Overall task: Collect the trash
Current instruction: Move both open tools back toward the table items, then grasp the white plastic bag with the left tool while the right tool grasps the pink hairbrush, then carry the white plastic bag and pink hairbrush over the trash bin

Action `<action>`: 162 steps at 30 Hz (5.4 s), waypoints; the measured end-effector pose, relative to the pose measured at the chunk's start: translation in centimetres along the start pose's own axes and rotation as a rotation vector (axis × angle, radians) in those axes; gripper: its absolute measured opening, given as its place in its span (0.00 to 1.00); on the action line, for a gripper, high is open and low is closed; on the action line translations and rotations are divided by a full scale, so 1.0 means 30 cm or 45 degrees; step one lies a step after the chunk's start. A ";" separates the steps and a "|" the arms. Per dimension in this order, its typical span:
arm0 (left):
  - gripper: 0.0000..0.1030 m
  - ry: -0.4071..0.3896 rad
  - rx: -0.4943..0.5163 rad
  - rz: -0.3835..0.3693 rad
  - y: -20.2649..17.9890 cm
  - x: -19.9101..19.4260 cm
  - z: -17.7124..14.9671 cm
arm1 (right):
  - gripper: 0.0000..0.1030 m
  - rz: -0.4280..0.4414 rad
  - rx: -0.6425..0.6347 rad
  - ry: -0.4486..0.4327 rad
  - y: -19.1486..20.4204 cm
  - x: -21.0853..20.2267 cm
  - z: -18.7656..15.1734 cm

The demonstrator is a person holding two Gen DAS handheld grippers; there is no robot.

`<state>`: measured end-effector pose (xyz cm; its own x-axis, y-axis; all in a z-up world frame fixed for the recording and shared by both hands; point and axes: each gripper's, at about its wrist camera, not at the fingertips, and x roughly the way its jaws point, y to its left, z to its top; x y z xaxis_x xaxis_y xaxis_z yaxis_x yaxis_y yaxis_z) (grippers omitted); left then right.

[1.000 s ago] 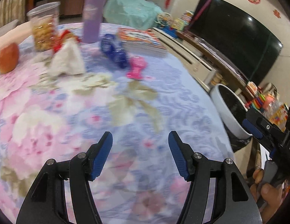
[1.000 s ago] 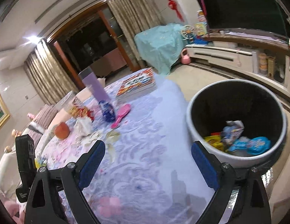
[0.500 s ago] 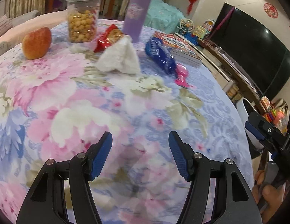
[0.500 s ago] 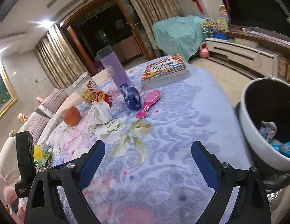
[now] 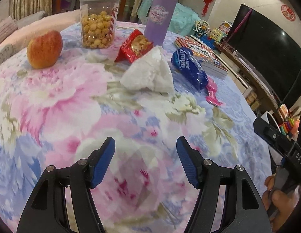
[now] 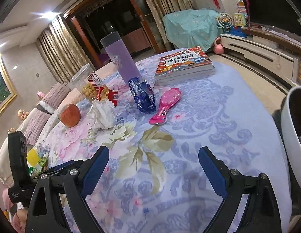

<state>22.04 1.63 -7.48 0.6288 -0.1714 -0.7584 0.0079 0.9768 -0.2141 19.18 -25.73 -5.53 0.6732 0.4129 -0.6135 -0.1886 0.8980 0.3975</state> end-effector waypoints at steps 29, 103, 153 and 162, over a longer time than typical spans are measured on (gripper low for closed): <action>0.40 -0.004 0.153 0.024 -0.027 0.261 0.259 | 0.28 -0.265 -0.142 0.195 -0.002 0.360 0.154; 0.26 0.077 0.618 -0.454 -0.968 -0.067 -0.185 | 0.04 -0.215 0.260 -0.259 -0.526 -0.622 -0.139; 0.26 0.143 0.718 -0.428 -1.251 0.105 -0.128 | 0.04 -0.286 0.321 -0.245 -0.698 -0.620 -0.069; 0.26 0.152 0.724 -0.433 -1.267 0.125 -0.125 | 0.04 -0.300 0.316 -0.227 -0.701 -0.603 -0.051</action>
<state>21.16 -36.64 -4.50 0.4290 -0.4624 -0.7760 0.6190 0.7761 -0.1203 9.86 -51.84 -3.84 0.7954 0.1474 -0.5878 0.1498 0.8920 0.4264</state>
